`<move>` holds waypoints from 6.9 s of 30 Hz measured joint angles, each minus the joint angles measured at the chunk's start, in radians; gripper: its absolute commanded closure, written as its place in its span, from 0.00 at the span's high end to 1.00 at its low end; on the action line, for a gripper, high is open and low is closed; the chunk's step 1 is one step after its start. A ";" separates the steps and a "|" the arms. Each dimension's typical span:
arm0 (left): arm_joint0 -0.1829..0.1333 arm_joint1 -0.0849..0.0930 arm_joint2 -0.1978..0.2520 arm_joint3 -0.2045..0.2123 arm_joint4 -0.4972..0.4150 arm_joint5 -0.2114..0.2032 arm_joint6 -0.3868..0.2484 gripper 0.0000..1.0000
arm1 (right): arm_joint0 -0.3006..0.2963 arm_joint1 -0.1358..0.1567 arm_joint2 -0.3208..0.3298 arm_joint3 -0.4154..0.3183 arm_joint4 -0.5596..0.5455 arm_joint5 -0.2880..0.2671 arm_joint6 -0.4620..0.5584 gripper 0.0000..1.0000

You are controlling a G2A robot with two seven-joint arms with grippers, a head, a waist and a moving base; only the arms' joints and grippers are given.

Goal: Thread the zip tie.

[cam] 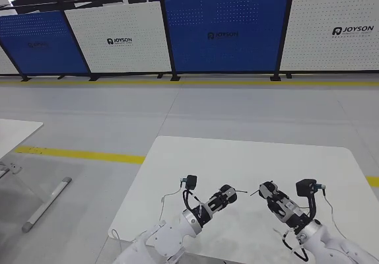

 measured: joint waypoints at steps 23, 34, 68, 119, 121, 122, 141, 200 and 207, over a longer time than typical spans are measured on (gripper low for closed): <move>0.000 0.000 0.000 0.000 0.000 0.000 0.000 0.00 | -0.022 -0.016 0.007 -0.012 0.008 0.025 -0.012 0.00; 0.000 0.000 0.000 0.000 0.000 0.000 0.000 0.00 | -0.026 -0.018 0.010 -0.015 0.005 0.027 -0.022 0.00; 0.000 0.000 0.000 0.000 0.000 0.000 0.000 0.00 | -0.081 -0.078 0.049 0.049 0.072 -0.068 -0.107 0.00; 0.000 0.000 0.000 0.000 0.000 0.000 0.000 0.00 | -0.071 -0.170 0.073 0.102 0.046 -0.066 -0.025 0.00; 0.000 0.000 0.000 0.000 0.000 0.000 0.000 0.00 | -0.072 -0.173 0.075 0.104 0.045 -0.070 -0.016 0.00; 0.000 0.000 0.000 0.000 0.000 0.000 0.000 0.00 | -0.072 -0.175 0.076 0.105 0.046 -0.071 -0.014 0.00; 0.008 -0.006 -0.010 -0.012 -0.083 -0.034 -0.020 0.00 | -0.076 -0.193 0.083 0.126 0.091 -0.149 0.006 0.00; -0.015 -0.037 0.034 0.007 0.094 0.062 0.024 0.00 | -0.174 -0.252 0.202 0.074 -0.037 -0.121 0.011 0.00; -0.014 -0.039 0.036 0.002 0.096 0.049 0.013 0.00 | -0.177 -0.259 0.210 0.071 -0.037 -0.128 0.034 0.00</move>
